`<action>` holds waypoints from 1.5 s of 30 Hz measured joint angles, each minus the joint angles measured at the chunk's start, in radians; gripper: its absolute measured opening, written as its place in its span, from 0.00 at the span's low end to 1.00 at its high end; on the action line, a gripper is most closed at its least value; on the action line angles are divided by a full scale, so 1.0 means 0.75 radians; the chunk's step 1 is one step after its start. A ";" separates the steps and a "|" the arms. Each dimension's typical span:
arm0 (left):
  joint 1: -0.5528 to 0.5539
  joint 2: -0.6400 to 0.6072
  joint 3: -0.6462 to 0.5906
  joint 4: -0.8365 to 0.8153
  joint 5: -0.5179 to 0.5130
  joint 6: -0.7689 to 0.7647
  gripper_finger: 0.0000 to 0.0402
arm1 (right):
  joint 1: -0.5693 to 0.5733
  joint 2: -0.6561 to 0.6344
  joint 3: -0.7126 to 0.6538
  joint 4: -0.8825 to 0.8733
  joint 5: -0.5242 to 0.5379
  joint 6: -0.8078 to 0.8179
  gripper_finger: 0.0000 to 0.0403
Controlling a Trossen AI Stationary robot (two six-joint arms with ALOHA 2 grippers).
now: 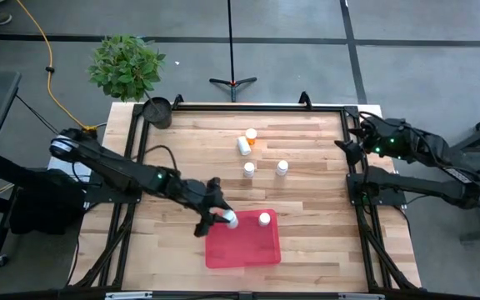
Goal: Pick and place pill bottles into a basket
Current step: Put the white medicine bottle into the red container
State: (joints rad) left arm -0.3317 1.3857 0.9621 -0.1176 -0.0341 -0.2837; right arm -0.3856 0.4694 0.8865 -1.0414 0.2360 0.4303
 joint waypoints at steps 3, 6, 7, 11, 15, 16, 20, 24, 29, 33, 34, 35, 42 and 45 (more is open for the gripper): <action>-0.015 0.093 0.000 0.126 0.001 -0.018 0.48 | 0.000 0.001 0.001 0.011 0.000 -0.021 0.87; -0.015 0.204 0.014 0.265 0.000 -0.033 0.48 | 0.000 0.002 0.002 0.027 -0.001 -0.042 0.87; -0.015 0.234 0.023 0.274 0.000 -0.037 0.48 | 0.000 0.002 0.002 0.025 -0.001 -0.052 0.87; -0.014 0.387 0.121 0.293 -0.003 -0.038 0.48 | 0.000 0.001 0.003 0.022 -0.011 -0.070 0.87; -0.014 0.524 0.242 0.267 0.025 -0.016 0.48 | 0.000 0.001 0.003 0.022 -0.052 -0.096 0.87; -0.014 0.561 0.281 0.259 0.041 -0.012 0.48 | 0.000 0.000 0.003 0.022 -0.060 -0.096 0.87; -0.015 0.649 0.404 0.133 0.057 0.014 0.48 | 0.000 -0.001 0.003 0.019 -0.092 -0.109 0.87; -0.015 0.680 0.482 0.046 0.038 0.096 0.48 | 0.000 0.000 0.003 0.019 -0.117 -0.126 0.87; -0.012 0.695 0.509 -0.033 0.030 0.191 0.48 | 0.000 -0.002 0.003 0.019 -0.119 -0.131 0.87; -0.013 0.699 0.515 -0.069 0.047 0.217 0.48 | 0.000 -0.003 0.003 0.019 -0.126 -0.131 0.87; -0.014 0.702 0.512 -0.084 0.053 0.229 0.48 | 0.000 -0.004 0.003 0.019 -0.127 -0.131 0.87; -0.015 0.704 0.510 -0.088 0.057 0.236 0.48 | 0.000 -0.004 0.003 0.019 -0.129 -0.129 0.87; -0.013 0.722 0.509 -0.075 0.076 0.278 0.48 | 0.000 -0.006 0.003 0.020 -0.130 -0.124 0.87; -0.013 0.747 0.514 -0.039 0.100 0.278 0.48 | 0.000 -0.006 0.003 0.020 -0.131 -0.122 0.87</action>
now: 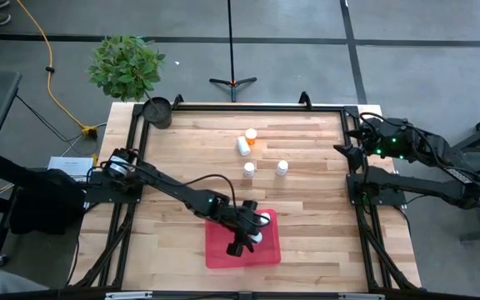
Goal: Pick and place pill bottles into a basket
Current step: Put the white medicine bottle into the red container
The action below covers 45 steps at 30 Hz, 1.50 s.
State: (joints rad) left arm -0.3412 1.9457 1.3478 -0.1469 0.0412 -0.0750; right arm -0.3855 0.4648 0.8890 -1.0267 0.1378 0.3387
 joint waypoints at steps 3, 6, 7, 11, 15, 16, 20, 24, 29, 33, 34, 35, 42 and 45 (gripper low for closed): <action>0.001 0.026 -0.003 0.034 0.002 0.000 0.48 | 0.000 0.000 0.000 0.001 -0.009 0.001 0.87; 0.001 0.033 -0.005 0.050 0.001 0.004 0.49 | 0.000 0.000 0.000 0.001 -0.011 0.001 0.87; 0.001 0.033 -0.005 0.067 0.001 0.005 0.49 | 0.000 0.000 0.000 0.001 -0.010 0.001 0.87; 0.001 0.044 -0.004 0.060 0.001 0.005 0.50 | 0.000 0.000 0.000 0.001 -0.011 -0.004 0.87; 0.001 0.047 -0.002 0.098 -0.005 0.006 0.50 | 0.000 0.000 0.000 0.001 -0.011 -0.006 0.87; 0.001 0.049 -0.002 0.105 -0.016 0.015 0.50 | 0.000 0.000 0.000 0.001 -0.011 -0.006 0.87; 0.002 0.053 -0.003 0.140 -0.037 0.054 0.50 | 0.000 0.000 0.000 0.001 -0.020 -0.008 0.87; 0.002 0.053 -0.005 0.126 -0.040 0.064 0.50 | 0.000 0.000 0.000 0.001 -0.023 -0.008 0.87; 0.005 0.053 -0.004 0.151 -0.044 0.064 0.50 | 0.000 0.000 0.000 0.001 -0.023 -0.008 0.87; 0.013 0.052 -0.004 0.194 -0.043 0.064 0.50 | 0.000 0.000 0.000 0.001 -0.023 -0.008 0.87; 0.014 0.053 -0.004 0.195 -0.043 0.068 0.50 | 0.000 0.000 0.000 0.001 -0.023 -0.008 0.87; 0.019 0.056 -0.004 0.198 -0.044 0.070 0.50 | 0.000 0.000 0.000 0.001 -0.023 -0.008 0.87; 0.019 0.116 -0.002 0.241 -0.014 0.059 0.50 | 0.000 0.001 0.000 0.001 -0.024 -0.009 0.87; 0.018 0.122 -0.003 0.253 -0.008 0.058 0.50 | 0.000 0.000 0.000 0.001 -0.024 -0.008 0.87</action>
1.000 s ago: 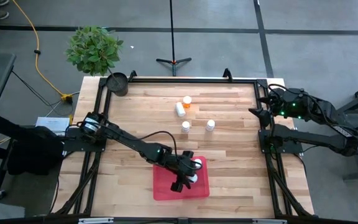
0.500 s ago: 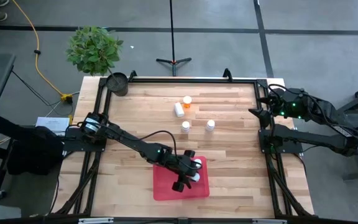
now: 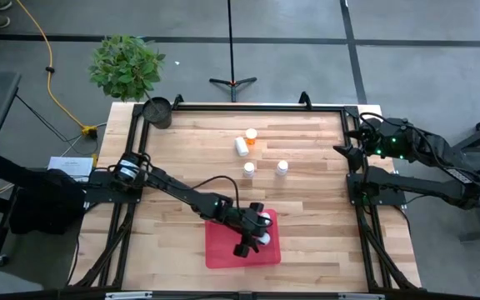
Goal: Pick and place pill bottles into a basket
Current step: Put the white medicine bottle into the red container
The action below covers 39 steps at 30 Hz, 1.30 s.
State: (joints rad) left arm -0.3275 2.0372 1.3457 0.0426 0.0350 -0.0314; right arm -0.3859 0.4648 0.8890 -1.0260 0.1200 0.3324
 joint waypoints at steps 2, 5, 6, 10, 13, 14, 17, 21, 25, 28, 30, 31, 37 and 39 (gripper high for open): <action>0.000 0.005 0.002 0.000 0.000 -0.002 0.51 | 0.000 -0.001 0.000 0.000 0.000 0.000 0.87; 0.001 0.008 -0.002 0.015 0.000 -0.002 0.52 | 0.000 -0.001 0.000 0.000 0.000 0.000 0.87; 0.001 0.008 -0.001 0.030 -0.001 -0.002 0.53 | 0.000 -0.001 0.000 0.000 0.000 0.000 0.87; 0.001 0.008 0.000 0.035 -0.037 0.000 0.58 | 0.000 -0.001 0.000 0.000 0.000 -0.001 0.87; 0.001 0.008 0.012 0.041 -0.040 0.001 0.62 | 0.000 -0.001 0.000 0.000 0.000 -0.001 0.87; 0.001 0.008 0.018 0.037 -0.039 0.001 0.63 | 0.000 -0.001 0.000 -0.001 0.000 -0.001 0.87; 0.001 0.008 0.031 0.024 -0.039 0.002 0.66 | 0.000 -0.001 0.000 -0.001 -0.013 -0.001 0.87; 0.001 0.008 0.067 -0.034 -0.060 0.040 0.68 | 0.001 -0.001 0.000 -0.001 -0.037 -0.001 0.87; 0.006 0.008 0.166 -0.209 -0.099 0.133 0.69 | 0.000 -0.001 0.000 -0.001 -0.048 -0.001 0.87; 0.015 0.008 0.275 -0.371 -0.163 0.228 0.69 | 0.001 -0.001 0.000 0.000 -0.063 -0.001 0.87; 0.028 0.007 0.347 -0.463 -0.200 0.288 0.69 | 0.000 -0.001 0.000 0.001 -0.067 0.001 0.87; 0.038 0.006 0.379 -0.499 -0.201 0.306 0.69 | 0.000 -0.001 0.000 0.001 -0.070 0.001 0.87; 0.107 0.004 0.508 -0.648 -0.191 0.316 0.69 | 0.001 -0.001 0.000 0.003 -0.106 0.020 0.87; 0.132 -0.006 0.541 -0.665 -0.172 0.314 0.69 | 0.000 -0.001 0.000 0.003 -0.111 0.024 0.87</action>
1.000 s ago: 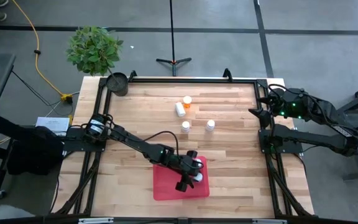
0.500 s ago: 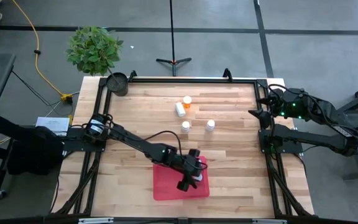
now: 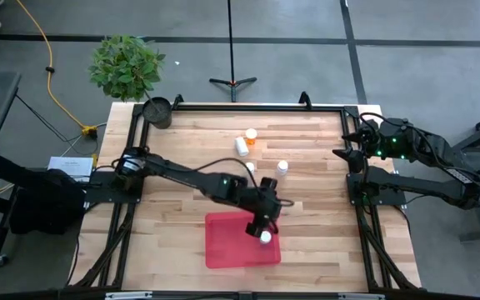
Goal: Pick and place pill bottles into a basket
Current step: Put the white medicine bottle into the red container
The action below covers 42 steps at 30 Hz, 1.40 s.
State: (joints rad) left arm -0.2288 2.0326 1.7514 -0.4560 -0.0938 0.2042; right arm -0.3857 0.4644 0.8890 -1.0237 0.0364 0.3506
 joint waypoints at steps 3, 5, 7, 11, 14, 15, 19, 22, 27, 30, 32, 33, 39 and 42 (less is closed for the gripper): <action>0.046 -0.029 0.045 -0.040 0.044 -0.036 0.69 | 0.000 0.000 0.000 0.003 -0.012 0.008 0.87; 0.087 -0.059 0.066 -0.048 0.077 -0.076 0.69 | 0.000 -0.001 0.000 0.008 -0.026 0.010 0.87; 0.136 -0.112 0.066 -0.078 0.087 -0.105 0.69 | 0.000 -0.001 0.000 0.008 -0.033 0.010 0.87; 0.225 -0.217 0.066 -0.085 0.110 -0.119 0.69 | 0.000 -0.001 0.000 0.025 -0.034 0.010 0.87; 0.283 -0.293 0.066 -0.112 0.115 -0.118 0.69 | 0.000 -0.001 0.001 0.057 -0.034 0.008 0.87; 0.299 -0.311 0.066 -0.107 0.116 -0.114 0.69 | 0.000 -0.001 0.001 0.071 -0.034 0.008 0.87; 0.366 -0.390 0.066 -0.124 0.116 -0.112 0.69 | 0.000 -0.001 0.001 0.118 -0.034 0.002 0.87; 0.411 -0.439 0.065 -0.169 0.116 -0.112 0.69 | 0.000 0.000 0.001 0.146 -0.033 -0.004 0.87; 0.469 -0.493 0.066 -0.194 0.118 -0.106 0.69 | 0.000 0.000 0.001 0.170 -0.025 -0.015 0.87; 0.501 -0.512 0.065 -0.240 0.143 -0.105 0.69 | 0.000 0.001 0.001 0.181 -0.025 -0.015 0.87; 0.524 -0.526 0.065 -0.282 0.148 -0.105 0.69 | 0.000 0.001 0.001 0.191 -0.018 -0.015 0.87; 0.535 -0.529 0.064 -0.299 0.151 -0.105 0.69 | 0.000 0.004 0.001 0.201 -0.007 -0.014 0.87; 0.580 -0.536 0.064 -0.353 0.220 -0.106 0.69 | 0.000 0.061 0.001 0.285 0.049 -0.003 0.87; 0.601 -0.552 0.064 -0.374 0.239 -0.105 0.69 | 0.000 0.117 0.001 0.327 0.043 0.007 0.87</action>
State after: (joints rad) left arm 0.2222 1.6189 1.7996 -0.7366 0.0851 0.1251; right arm -0.3855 0.5524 0.8894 -0.7783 0.0686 0.3561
